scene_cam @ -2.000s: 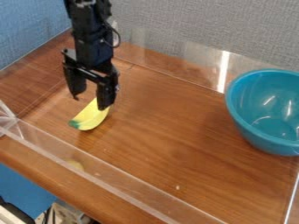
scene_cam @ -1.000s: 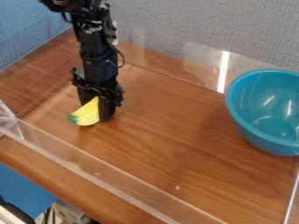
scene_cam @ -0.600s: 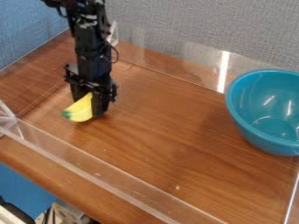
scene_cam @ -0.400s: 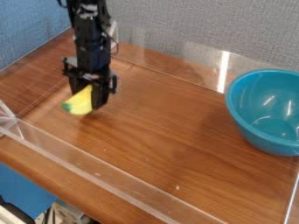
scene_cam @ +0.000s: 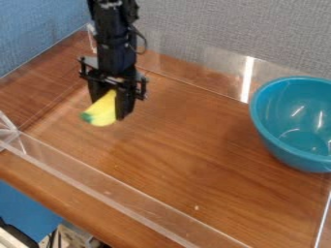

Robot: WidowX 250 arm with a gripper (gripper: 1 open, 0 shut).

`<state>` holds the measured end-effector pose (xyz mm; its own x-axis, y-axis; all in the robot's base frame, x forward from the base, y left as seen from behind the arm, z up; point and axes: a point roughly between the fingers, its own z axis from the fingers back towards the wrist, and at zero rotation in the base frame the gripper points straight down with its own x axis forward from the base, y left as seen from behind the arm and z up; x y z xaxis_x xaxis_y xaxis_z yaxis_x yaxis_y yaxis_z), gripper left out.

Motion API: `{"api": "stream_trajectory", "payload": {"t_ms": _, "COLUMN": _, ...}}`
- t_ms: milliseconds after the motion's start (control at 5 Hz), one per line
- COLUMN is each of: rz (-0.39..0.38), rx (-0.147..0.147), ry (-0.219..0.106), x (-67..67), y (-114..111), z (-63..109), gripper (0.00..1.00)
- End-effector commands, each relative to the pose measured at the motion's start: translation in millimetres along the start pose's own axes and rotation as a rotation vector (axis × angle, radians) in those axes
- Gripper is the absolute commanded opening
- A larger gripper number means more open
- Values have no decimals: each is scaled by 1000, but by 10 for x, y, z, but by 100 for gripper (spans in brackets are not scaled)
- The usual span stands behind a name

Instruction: Put the yellow object in the blue bowl

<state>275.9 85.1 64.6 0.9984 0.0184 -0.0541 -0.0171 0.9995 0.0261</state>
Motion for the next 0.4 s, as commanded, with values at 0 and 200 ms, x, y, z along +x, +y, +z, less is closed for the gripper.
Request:
{"api": "stream_trajectory", "payload": {"t_ms": 0, "rz": -33, "rx": -13, "ry": -63, "x": 75, "y": 68, "z": 55, "gripper": 0}}
{"api": "stream_trajectory", "payload": {"t_ms": 200, "rz": -48, "rx": -37, "ry": -41, "x": 124, "y": 194, "z": -72, "gripper": 0}}
